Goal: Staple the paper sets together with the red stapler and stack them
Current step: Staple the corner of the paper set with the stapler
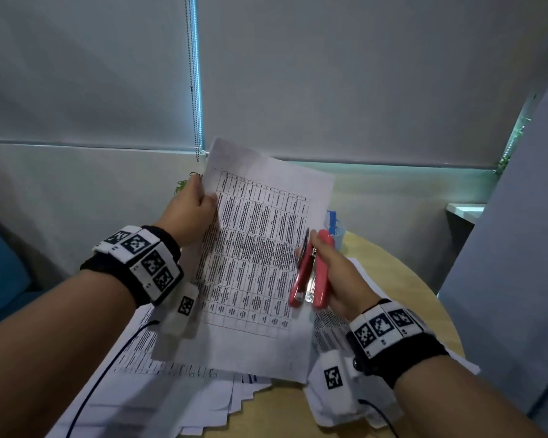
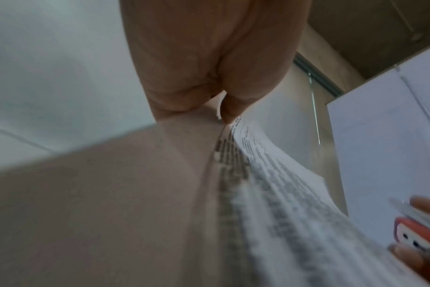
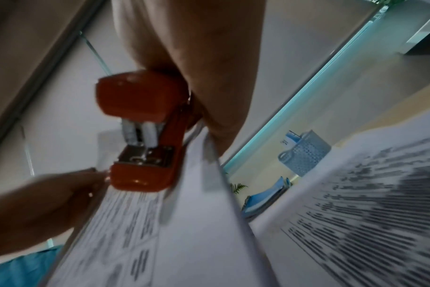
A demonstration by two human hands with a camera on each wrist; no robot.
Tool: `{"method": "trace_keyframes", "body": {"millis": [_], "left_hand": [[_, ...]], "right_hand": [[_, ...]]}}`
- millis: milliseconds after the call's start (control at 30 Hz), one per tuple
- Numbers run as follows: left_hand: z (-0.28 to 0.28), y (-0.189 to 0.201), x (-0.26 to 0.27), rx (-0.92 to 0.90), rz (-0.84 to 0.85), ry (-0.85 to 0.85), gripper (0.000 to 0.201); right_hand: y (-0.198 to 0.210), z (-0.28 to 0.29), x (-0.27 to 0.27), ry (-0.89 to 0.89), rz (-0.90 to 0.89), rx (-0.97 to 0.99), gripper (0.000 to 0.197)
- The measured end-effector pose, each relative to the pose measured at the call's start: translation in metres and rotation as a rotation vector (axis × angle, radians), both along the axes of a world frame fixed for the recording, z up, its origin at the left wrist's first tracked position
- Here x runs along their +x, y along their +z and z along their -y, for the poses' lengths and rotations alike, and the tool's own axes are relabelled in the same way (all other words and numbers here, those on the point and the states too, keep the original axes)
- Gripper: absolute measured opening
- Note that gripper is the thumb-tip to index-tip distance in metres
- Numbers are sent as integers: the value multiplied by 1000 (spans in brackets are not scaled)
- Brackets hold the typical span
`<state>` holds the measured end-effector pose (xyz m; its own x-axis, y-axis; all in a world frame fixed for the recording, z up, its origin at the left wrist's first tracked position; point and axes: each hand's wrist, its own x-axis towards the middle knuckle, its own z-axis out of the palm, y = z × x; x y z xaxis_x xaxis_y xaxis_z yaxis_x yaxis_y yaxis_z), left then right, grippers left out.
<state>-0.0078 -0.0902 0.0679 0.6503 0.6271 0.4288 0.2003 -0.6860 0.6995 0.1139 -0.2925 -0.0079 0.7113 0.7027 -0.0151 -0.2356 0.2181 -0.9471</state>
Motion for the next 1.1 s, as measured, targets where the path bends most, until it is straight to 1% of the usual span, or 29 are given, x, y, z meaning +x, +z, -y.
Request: {"method": "trace_keyframes", "body": {"millis": [67, 133, 200, 333, 400, 467, 500, 533, 567, 600, 633, 667, 733, 767, 833, 867, 933, 967, 1033, 1100], "left_hand": [[-1, -3, -2, -34, -47, -45, 16], [-5, -10, -4, -48, -128, -82, 31], [-11, -24, -7, -8, -309, -108, 39], [-22, -62, -13, 245, -743, -156, 39], [-25, -82, -16, 329, -932, -189, 39], [-27, -98, -18, 360, -1089, -209, 40], [-27, -104, -20, 350, -1149, -219, 40], [-27, -108, -21, 342, -1189, -230, 42], [-28, -110, -22, 341, -1214, -240, 44], [-29, -111, -21, 347, -1224, -249, 46], [-29, -112, -21, 354, -1231, -258, 49], [-30, -112, -21, 359, -1236, -265, 50], [-33, -111, -19, 355, -1233, -269, 52], [-34, -111, -18, 348, -1229, -269, 52], [-35, -112, -17, 338, -1221, -267, 54], [-36, -113, -17, 337, -1219, -264, 55], [-36, -115, -16, 344, -1219, -263, 56], [-36, -116, -15, 344, -1219, -266, 56], [-35, -116, -14, 332, -1220, -275, 54], [-35, -116, -14, 308, -1198, -302, 46]], "right_hand": [[10, 4, 7, -30, 3, -18, 36], [18, 10, 18, -58, 15, -92, 36], [22, 18, 30, -81, 17, -182, 36], [20, 36, 54, -147, -53, -281, 26], [15, 45, 65, -185, -45, -366, 25], [9, 53, 74, -180, 47, -573, 27], [4, 57, 78, -150, 116, -712, 34], [-3, 62, 87, -88, 186, -841, 48], [-8, 64, 92, -19, 247, -979, 63], [-12, 66, 99, 22, 311, -1097, 72], [-11, 67, 97, 27, 349, -1179, 72], [-6, 67, 91, 18, 354, -1212, 67], [-3, 62, 85, -16, 357, -1205, 61], [-3, 58, 81, -48, 403, -1213, 63], [-7, 44, 79, -81, 507, -1212, 83], [-10, 35, 81, -52, 485, -1196, 90], [-14, 17, 74, 57, 474, -1177, 80], [-15, 8, 67, 113, 496, -1220, 77], [-17, -11, 51, 170, 574, -1289, 80], [-23, -30, 42, 210, 627, -1314, 80]]}}
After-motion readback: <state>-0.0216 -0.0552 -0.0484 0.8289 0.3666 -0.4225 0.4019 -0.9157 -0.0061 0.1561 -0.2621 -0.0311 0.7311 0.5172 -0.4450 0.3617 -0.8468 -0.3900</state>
